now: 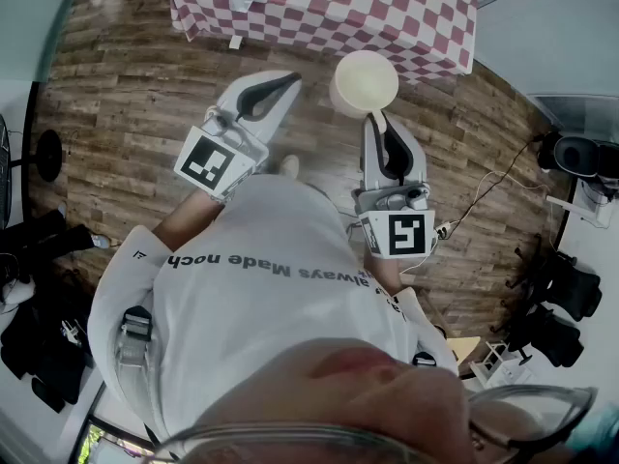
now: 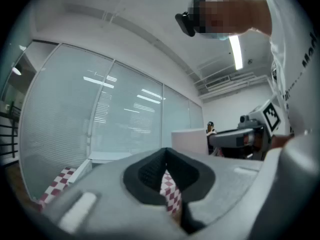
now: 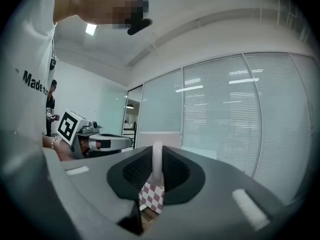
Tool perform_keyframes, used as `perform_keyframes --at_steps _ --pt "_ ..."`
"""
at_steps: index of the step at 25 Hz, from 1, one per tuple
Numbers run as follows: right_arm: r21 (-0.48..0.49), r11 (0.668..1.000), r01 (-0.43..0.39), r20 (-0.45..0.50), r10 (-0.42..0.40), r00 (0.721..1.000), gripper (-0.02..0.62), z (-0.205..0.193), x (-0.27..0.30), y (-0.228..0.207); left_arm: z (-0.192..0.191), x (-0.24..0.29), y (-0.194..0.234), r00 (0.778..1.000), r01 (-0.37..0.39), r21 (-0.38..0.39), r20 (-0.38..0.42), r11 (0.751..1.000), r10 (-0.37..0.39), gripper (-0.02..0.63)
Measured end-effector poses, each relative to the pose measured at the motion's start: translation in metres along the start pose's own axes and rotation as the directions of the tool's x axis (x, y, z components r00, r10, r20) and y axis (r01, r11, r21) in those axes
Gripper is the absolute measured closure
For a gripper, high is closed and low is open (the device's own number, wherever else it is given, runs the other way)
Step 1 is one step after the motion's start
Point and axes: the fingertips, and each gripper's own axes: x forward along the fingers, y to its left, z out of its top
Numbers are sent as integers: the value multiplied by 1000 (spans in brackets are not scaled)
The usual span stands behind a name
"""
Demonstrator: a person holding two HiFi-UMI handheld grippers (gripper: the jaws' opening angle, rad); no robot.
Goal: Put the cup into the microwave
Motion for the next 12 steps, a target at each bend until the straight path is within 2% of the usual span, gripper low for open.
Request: perform_keyframes --at_steps 12 --pt "1 1000 0 14 0 1000 554 5 -7 -5 6 5 -6 1000 -1 2 13 1000 1 603"
